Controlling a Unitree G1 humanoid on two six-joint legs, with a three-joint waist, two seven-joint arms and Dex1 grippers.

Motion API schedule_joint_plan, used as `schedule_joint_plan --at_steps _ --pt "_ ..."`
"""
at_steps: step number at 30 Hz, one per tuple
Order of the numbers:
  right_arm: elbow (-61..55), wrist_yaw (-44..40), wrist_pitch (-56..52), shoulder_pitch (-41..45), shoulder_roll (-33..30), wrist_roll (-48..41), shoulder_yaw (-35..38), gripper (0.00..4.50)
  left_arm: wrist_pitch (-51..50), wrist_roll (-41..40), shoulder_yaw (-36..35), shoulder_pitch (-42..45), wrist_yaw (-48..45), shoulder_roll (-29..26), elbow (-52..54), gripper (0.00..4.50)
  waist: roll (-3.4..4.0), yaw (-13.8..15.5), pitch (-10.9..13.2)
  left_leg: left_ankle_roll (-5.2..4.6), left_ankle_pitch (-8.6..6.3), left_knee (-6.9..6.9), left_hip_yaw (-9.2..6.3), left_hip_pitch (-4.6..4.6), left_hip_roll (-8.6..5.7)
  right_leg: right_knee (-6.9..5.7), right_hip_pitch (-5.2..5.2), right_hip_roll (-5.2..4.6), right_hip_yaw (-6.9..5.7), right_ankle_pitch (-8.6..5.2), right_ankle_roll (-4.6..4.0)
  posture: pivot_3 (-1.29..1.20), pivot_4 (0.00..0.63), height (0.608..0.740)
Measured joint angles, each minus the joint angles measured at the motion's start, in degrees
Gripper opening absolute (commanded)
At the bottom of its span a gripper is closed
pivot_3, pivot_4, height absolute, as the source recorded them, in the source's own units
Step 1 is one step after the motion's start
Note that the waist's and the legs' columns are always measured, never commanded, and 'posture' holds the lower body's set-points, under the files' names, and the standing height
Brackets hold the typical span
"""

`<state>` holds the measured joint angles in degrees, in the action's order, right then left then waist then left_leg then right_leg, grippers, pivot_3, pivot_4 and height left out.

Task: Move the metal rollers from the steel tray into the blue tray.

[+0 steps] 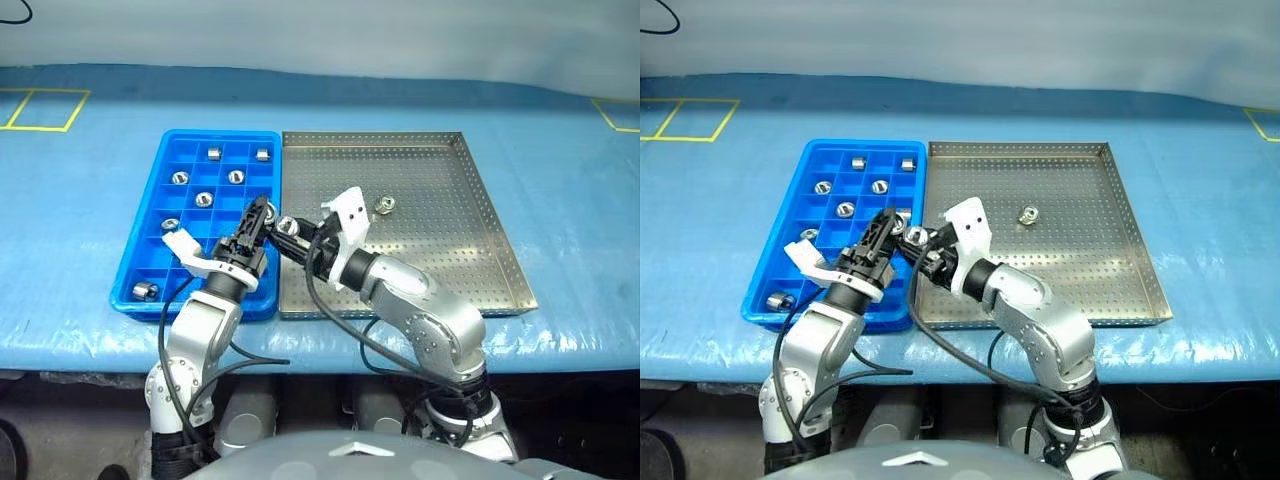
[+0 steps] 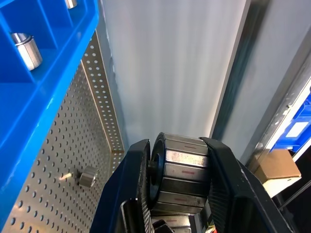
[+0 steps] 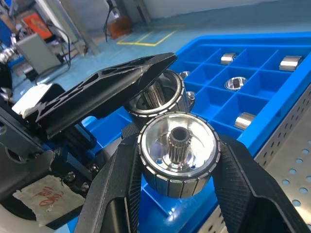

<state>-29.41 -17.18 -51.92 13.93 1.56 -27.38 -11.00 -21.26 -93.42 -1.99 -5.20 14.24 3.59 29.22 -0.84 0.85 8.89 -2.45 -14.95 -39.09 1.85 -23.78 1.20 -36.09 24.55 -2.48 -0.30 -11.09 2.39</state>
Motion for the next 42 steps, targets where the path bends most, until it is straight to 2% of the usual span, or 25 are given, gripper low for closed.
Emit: schedule_joint_plan --at_steps 3,9,14,17,19,22,24,25,31,42 --pt "0.0 1.5 -0.6 0.0 2.7 -4.0 3.0 1.71 2.0 0.0 0.5 0.9 1.1 0.0 0.3 1.25 0.0 0.0 0.0 -0.02 -0.01 0.02 0.0 -0.01 -0.01 0.04 0.0 0.0 0.0 0.11 -0.16 0.03 0.15 0.74" --pt "0.0 6.5 -0.7 0.2 2.9 -8.6 10.2 1.71 7.7 0.0 -0.8 0.7 1.5 0.1 0.3 1.25 0.01 0.0 0.0 -0.04 -0.03 0.03 0.01 -0.03 -0.02 0.1 0.0 0.0 -0.01 0.15 -0.21 0.03 0.15 0.74" --pt "-0.1 8.6 -0.6 0.3 2.2 -10.3 10.2 1.71 10.2 0.8 -0.3 0.9 0.7 0.1 0.3 1.25 0.01 -0.2 0.0 -0.04 -0.02 0.06 0.01 -0.02 -0.02 0.1 0.01 0.03 0.0 0.15 -0.22 0.03 0.15 0.74" --pt "-0.1 8.7 0.7 1.6 -6.6 -2.2 2.1 1.71 8.6 10.6 0.7 1.2 1.7 -3.3 0.4 1.25 0.01 -0.1 0.0 -0.03 -0.02 0.05 0.02 0.0 -0.16 0.1 -0.02 0.02 0.02 0.14 -0.19 0.03 0.15 0.74" --pt "-0.1 8.8 1.4 1.6 -8.8 1.2 -0.7 1.71 6.4 16.7 1.2 1.3 2.8 -7.9 0.5 1.25 0.02 -0.2 0.0 0.0 0.0 0.07 0.03 0.01 -0.23 0.1 0.0 0.08 0.03 0.14 -0.2 0.03 0.15 0.74" --pt "0.5 8.8 2.2 3.0 -12.4 6.9 -6.1 1.71 1.8 31.6 2.3 1.7 5.3 -17.8 1.4 1.25 0.02 -0.6 0.0 0.11 0.06 0.17 0.03 0.07 -0.26 0.06 0.03 0.15 0.05 0.05 -0.08 0.03 0.15 0.74" --pt "1.8 8.7 3.1 3.1 -12.9 9.2 -7.7 1.71 -1.7 40.8 3.0 1.6 6.2 -24.5 2.7 1.25 0.04 -0.7 0.0 0.16 0.09 0.24 0.01 0.09 -0.18 0.06 0.03 0.16 0.04 0.0 -0.02 0.06 0.15 0.74" --pt "2.2 8.7 3.3 3.1 -12.9 9.9 -8.0 1.71 -2.6 44.1 3.1 1.5 6.6 -25.7 3.1 1.25 0.05 -0.7 0.0 0.16 0.09 0.25 0.03 0.09 0.02 0.06 0.04 0.13 0.06 0.0 -0.02 0.06 0.15 0.74" --pt "2.2 8.0 4.2 3.2 -12.4 12.4 -8.8 1.71 -7.0 54.3 3.8 0.9 5.7 -26.0 3.3 1.25 0.04 -0.1 0.0 0.14 0.07 0.25 0.05 0.03 0.0 0.11 0.08 0.02 0.03 0.01 -0.01 0.04 0.15 0.74" --pt "1.2 7.6 4.1 1.7 -12.6 14.7 -8.1 1.71 -10.7 61.7 3.6 5.7 -1.9 -23.7 -1.3 1.25 0.04 -0.3 0.0 0.13 0.06 0.25 0.08 0.04 0.0 0.09 0.08 0.02 0.02 0.14 -0.22 0.0 0.15 0.74"
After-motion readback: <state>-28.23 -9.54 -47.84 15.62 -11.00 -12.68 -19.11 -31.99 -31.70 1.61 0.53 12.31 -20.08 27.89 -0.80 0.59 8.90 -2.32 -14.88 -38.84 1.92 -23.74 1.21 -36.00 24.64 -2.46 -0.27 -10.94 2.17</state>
